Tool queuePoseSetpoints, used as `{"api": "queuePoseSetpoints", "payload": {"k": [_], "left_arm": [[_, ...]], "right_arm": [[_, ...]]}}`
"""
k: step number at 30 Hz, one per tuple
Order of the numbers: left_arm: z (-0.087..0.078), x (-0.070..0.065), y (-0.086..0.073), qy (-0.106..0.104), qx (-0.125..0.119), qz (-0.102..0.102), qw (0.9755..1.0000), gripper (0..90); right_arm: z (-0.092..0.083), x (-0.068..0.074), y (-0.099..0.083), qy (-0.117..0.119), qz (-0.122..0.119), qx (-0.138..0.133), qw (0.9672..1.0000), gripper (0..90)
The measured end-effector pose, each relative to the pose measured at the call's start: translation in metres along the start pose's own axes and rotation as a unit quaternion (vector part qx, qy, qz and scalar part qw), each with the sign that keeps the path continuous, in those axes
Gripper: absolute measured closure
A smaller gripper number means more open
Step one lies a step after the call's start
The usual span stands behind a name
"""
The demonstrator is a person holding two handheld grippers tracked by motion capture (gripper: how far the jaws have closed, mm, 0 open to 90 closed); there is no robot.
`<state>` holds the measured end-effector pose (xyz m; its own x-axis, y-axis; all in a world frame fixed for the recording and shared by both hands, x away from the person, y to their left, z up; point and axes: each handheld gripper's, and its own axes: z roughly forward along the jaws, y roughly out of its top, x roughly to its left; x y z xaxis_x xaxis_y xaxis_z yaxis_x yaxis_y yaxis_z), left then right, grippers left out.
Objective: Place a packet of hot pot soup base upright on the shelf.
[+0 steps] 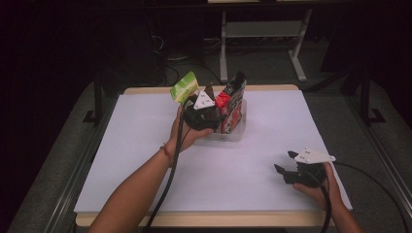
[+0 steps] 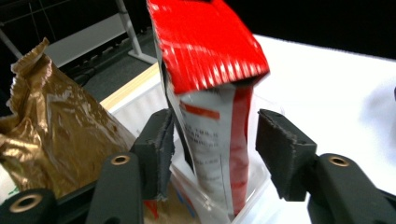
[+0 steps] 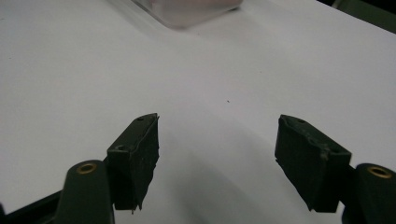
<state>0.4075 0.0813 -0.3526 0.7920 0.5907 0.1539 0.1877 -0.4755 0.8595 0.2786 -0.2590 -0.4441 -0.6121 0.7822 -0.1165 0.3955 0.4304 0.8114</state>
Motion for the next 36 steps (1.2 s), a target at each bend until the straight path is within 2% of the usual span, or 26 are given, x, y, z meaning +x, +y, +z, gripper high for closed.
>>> {"api": "queuePoseSetpoints", "payload": {"k": [2,8,11,18,20,23,26,33,36], "left_arm": [[-0.001,0.0,-0.003,0.004,0.006,0.008,0.9999,43.4],[-0.008,0.001,-0.01,0.007,0.003,0.017,0.9998,39.0],[-0.013,-0.002,-0.013,0.011,0.006,0.029,0.9995,35.2],[-0.025,-0.009,-0.023,0.002,0.011,0.06,0.9981,32.9],[-0.029,-0.01,-0.027,-0.006,0.009,0.059,0.9982,31.6],[-0.035,-0.012,-0.033,-0.006,0.012,0.067,0.9977,31.2],[-0.041,-0.012,-0.039,-0.012,0.01,0.063,0.9979,30.6],[-0.054,-0.007,-0.055,-0.012,0.012,0.064,0.9978,29.2],[-0.06,-0.005,-0.064,0.0,0.021,0.074,0.9971,27.9]], "right_arm": [[0.0,0.0,0.0,0.0,0.001,0.0,1.0,29.8],[0.0,0.001,0.001,-0.001,-0.001,-0.001,1.0,29.7],[-0.001,0.001,0.001,-0.001,-0.002,-0.002,1.0,29.7],[-0.002,0.002,0.002,-0.003,-0.002,-0.006,1.0,29.7],[-0.003,0.002,0.002,-0.001,-0.002,-0.009,1.0,29.5],[-0.005,0.002,0.003,-0.001,-0.002,-0.013,0.9999,29.0],[-0.005,0.003,0.004,-0.003,-0.004,-0.016,0.9999,28.7],[-0.007,0.005,0.007,-0.007,-0.016,-0.021,0.9996,28.1],[-0.007,0.007,0.008,-0.007,-0.02,-0.021,0.9996,28.1]]}}
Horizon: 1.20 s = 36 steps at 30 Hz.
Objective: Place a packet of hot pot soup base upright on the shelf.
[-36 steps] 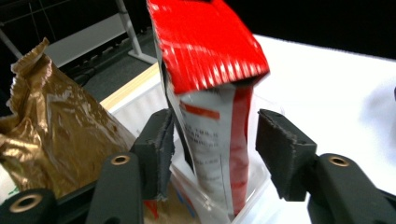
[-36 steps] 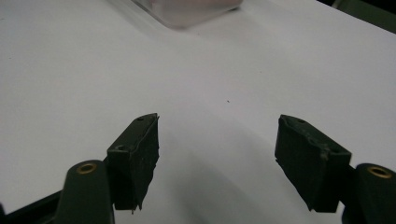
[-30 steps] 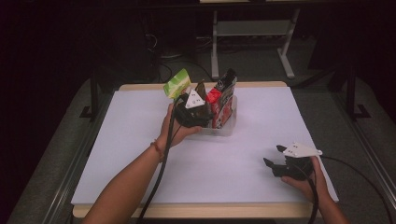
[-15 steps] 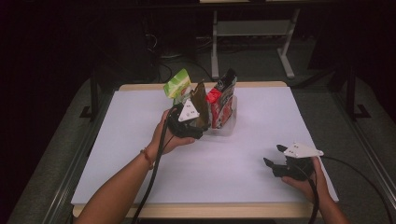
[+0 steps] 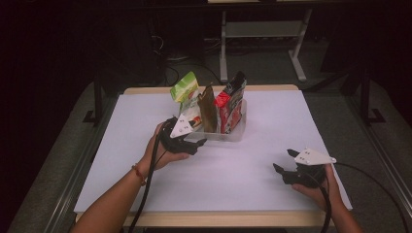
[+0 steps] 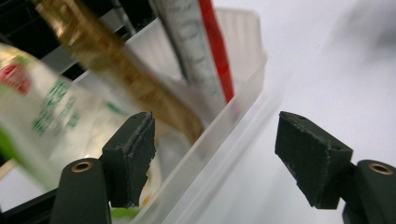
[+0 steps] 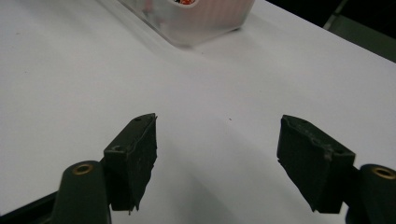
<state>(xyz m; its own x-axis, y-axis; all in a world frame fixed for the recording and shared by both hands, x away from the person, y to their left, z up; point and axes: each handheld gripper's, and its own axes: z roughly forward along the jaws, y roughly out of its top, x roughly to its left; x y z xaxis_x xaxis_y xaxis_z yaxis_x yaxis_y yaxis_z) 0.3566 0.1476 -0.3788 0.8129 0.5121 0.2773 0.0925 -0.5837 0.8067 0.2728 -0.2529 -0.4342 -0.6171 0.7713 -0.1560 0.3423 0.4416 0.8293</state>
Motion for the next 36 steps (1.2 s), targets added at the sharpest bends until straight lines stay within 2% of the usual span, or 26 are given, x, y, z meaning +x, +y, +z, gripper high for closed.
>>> {"api": "queuePoseSetpoints", "payload": {"k": [3,7,14,20,24,26,30,36], "left_arm": [[-0.005,0.002,-0.009,-0.006,0.001,-0.013,0.9999,26.7],[-0.011,0.003,-0.022,0.003,0.005,-0.015,0.9999,26.0],[-0.024,0.004,-0.041,0.002,0.011,-0.012,0.9999,22.3],[-0.038,0.005,-0.053,0.012,0.015,-0.005,0.9998,21.4],[-0.044,0.006,-0.061,0.016,0.02,-0.01,0.9996,20.6],[-0.049,0.006,-0.067,0.014,0.018,-0.011,0.9997,20.7],[-0.057,0.007,-0.075,0.009,0.029,-0.012,0.9995,20.4],[-0.07,0.008,-0.084,0.019,0.032,-0.015,0.9992,20.0]], "right_arm": [[-0.001,0.002,0.001,0.0,-0.003,-0.001,1.0,26.0],[-0.002,0.004,0.002,0.002,-0.005,-0.003,1.0,25.6],[-0.002,0.009,0.004,0.005,-0.018,-0.004,0.9998,21.7],[-0.001,0.013,0.006,0.007,-0.03,0.001,0.9995,21.1],[0.0,0.016,0.007,0.01,-0.036,0.005,0.9993,21.6],[0.0,0.018,0.007,0.009,-0.04,0.005,0.9992,21.6],[0.0,0.022,0.009,0.004,-0.049,0.015,0.9987,21.6],[0.002,0.026,0.016,0.007,-0.063,0.024,0.9977,22.0]]}}
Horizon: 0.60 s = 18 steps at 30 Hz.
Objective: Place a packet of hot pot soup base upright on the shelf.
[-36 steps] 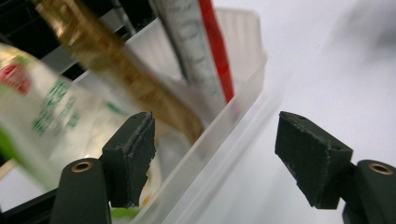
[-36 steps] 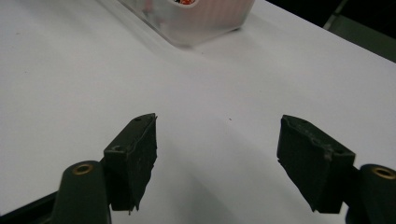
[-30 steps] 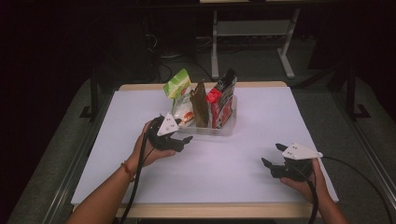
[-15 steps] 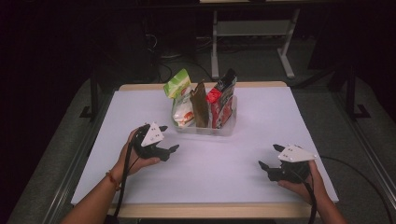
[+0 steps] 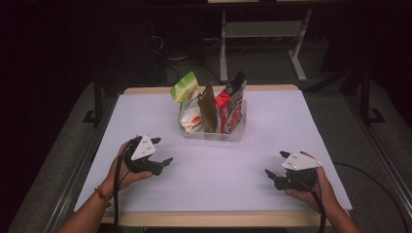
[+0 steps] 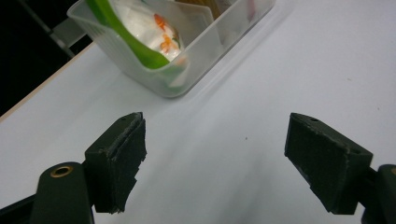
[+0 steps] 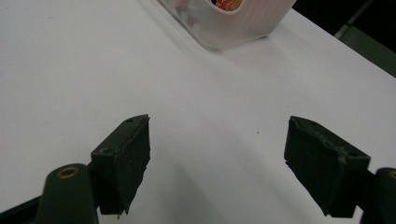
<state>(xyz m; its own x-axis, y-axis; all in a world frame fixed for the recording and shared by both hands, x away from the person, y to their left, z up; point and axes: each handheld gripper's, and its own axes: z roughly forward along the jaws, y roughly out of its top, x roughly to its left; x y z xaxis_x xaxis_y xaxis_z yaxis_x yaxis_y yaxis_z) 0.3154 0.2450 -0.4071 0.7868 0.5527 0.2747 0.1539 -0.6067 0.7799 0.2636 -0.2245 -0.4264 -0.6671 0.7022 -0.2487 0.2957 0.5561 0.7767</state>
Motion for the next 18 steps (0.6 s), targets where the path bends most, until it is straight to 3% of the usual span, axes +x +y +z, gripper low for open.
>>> {"api": "queuePoseSetpoints", "payload": {"k": [4,10,18], "left_arm": [[-0.008,0.0,-0.008,0.005,-0.002,0.002,1.0,20.0],[-0.023,-0.001,-0.024,0.014,0.001,-0.001,0.9999,20.0],[-0.042,0.003,-0.045,0.03,-0.011,-0.032,0.999,20.0]], "right_arm": [[0.0,0.002,0.0,0.007,-0.008,0.014,0.9998,22.0],[-0.001,0.003,-0.004,0.01,-0.001,-0.001,1.0,22.1],[-0.005,0.005,-0.006,0.017,-0.004,-0.008,0.9998,22.1]]}}
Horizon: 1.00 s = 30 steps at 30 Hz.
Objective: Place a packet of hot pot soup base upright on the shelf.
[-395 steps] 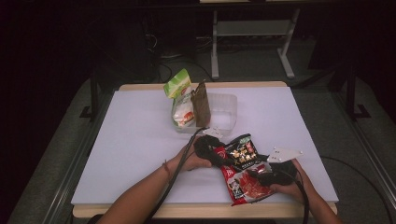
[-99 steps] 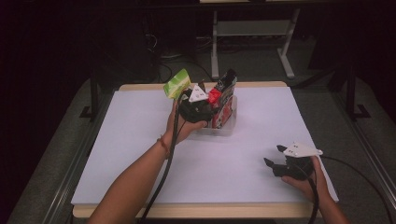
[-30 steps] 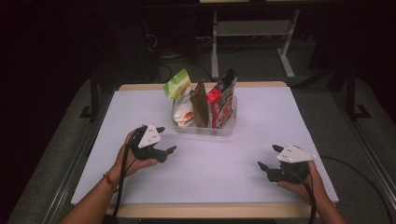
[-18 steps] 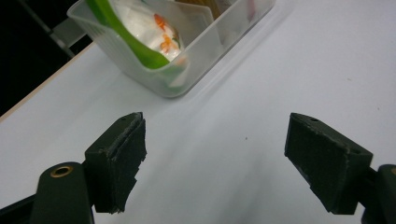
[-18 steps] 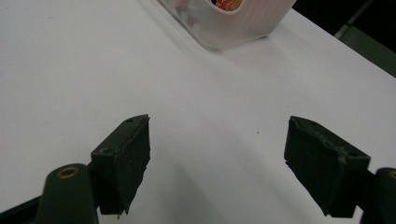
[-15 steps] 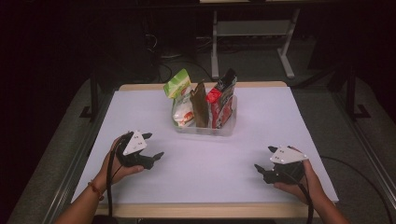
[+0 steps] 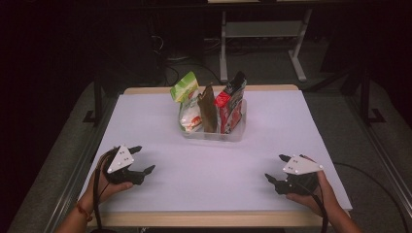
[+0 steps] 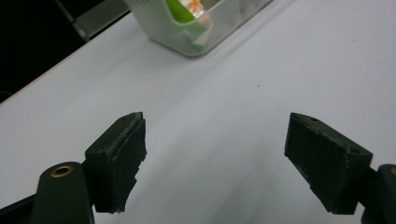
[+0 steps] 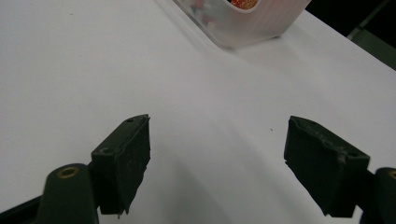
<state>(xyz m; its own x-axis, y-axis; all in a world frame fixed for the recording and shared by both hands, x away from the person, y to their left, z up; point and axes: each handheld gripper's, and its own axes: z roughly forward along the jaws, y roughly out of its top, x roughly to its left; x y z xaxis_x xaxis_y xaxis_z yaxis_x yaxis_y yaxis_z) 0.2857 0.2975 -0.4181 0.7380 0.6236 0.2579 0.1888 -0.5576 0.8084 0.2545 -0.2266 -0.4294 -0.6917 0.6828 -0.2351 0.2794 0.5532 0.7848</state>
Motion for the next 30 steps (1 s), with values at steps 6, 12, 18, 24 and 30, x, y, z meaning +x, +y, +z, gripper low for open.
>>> {"api": "queuePoseSetpoints", "payload": {"k": [6,12,18,24,30], "left_arm": [[-0.015,0.006,-0.013,0.015,-0.02,-0.031,0.9992,19.9],[-0.028,0.013,-0.026,0.021,-0.029,-0.057,0.9977,19.7],[-0.041,0.015,-0.04,0.029,-0.037,-0.073,0.9962,19.7],[-0.05,0.018,-0.049,0.024,-0.054,-0.099,0.9933,19.6],[-0.052,0.02,-0.051,0.027,-0.067,-0.116,0.9906,19.6]], "right_arm": [[-0.011,-0.004,-0.012,-0.006,0.015,-0.013,0.9998,22.0],[-0.022,-0.011,-0.024,-0.023,0.042,-0.023,0.9986,22.0],[-0.028,-0.011,-0.033,-0.042,0.064,-0.028,0.9967,22.0],[-0.029,-0.009,-0.04,-0.056,0.075,-0.035,0.995,22.0],[-0.031,-0.011,-0.046,-0.06,0.092,-0.043,0.993,22.0]]}}
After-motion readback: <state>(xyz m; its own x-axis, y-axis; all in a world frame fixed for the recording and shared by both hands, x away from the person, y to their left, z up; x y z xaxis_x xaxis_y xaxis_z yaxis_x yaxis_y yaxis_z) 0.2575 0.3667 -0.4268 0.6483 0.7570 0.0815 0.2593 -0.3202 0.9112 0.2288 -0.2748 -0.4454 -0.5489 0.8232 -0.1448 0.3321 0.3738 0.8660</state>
